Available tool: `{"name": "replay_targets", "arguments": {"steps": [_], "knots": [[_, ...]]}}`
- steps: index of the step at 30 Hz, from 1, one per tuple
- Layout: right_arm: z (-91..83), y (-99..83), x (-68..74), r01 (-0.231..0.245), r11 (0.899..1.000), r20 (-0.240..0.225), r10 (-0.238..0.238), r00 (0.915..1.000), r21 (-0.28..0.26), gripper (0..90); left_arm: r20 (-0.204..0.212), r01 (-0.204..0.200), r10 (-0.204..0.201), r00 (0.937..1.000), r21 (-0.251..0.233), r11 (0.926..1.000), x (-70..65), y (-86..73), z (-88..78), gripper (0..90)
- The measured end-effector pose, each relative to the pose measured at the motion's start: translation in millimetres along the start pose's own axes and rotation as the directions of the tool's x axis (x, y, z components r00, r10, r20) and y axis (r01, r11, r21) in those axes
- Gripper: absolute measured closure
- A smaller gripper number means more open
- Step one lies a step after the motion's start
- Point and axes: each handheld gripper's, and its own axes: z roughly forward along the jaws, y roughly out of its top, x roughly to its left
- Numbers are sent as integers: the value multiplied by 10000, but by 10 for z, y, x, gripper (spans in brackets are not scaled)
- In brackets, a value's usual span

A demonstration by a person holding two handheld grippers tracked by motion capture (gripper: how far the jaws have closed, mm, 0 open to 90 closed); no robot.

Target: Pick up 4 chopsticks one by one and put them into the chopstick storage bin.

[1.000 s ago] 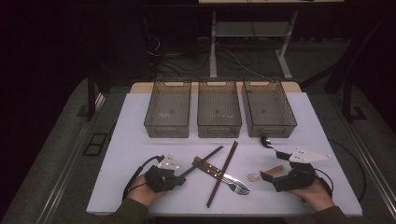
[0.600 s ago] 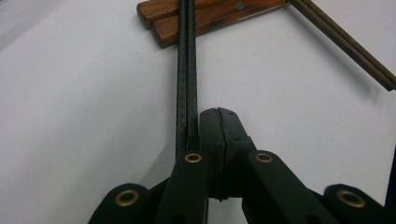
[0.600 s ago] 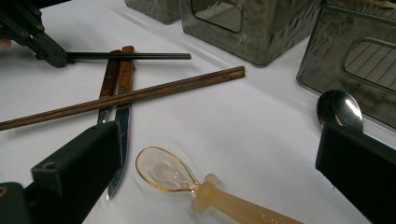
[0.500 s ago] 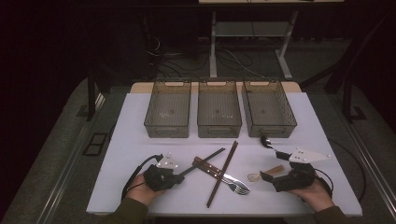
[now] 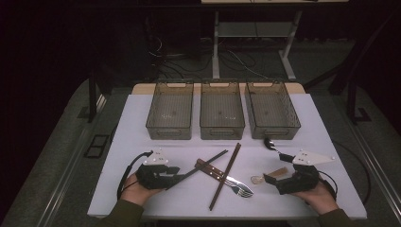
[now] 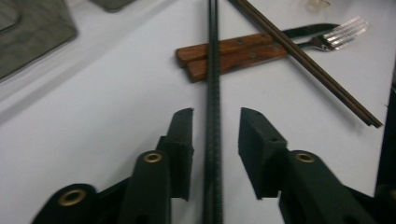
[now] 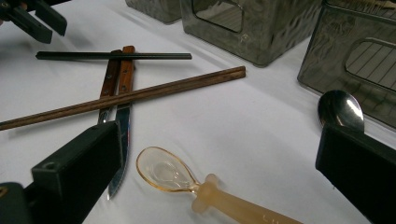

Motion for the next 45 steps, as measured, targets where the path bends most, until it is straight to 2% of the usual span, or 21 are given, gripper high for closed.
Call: {"name": "replay_targets", "arguments": {"steps": [1, 4, 8, 12, 17, 27, 34, 45], "knots": [[2, 0, 0, -1, 10000, 0, 1, 10000, 0, 2, 0, 104, -104, 9999, -103, 9999, 22, -8, -5, 613], [8, 0, 0, -2, 10000, -16, 2, 10000, 11, 2, 10, 80, -80, 10000, -326, 9994, 58, -13, -7, 604], [16, 0, 8, -16, 10000, -16, 16, 10000, 61, 2, 59, 35, -33, 10000, -364, 9993, 72, 3, 32, 609], [18, -1, 7, 4, 10000, -17, -3, 10000, 75, 3, 227, 145, -134, 9997, -476, 9988, 95, 26, 72, 655], [24, -1, 6, -2, 10000, -26, 2, 10000, 92, 2, 437, 169, -153, 9989, -362, 9992, 115, 50, 163, 702], [27, -1, 9, -10, 9999, -14, 10, 10000, 115, 2, 444, -337, 345, 9984, -185, 9993, 33, 153, 323, 773], [29, -1, 10, -10, 9999, -10, 10, 10000, 116, 3, 524, -281, 282, 9982, -27, 9996, 26, 146, 366, 813], [28, -1, 12, 6, 9999, -12, -6, 10000, 131, 3, 471, -308, 303, 9984, 90, 9995, 39, 135, 378, 822]]}}
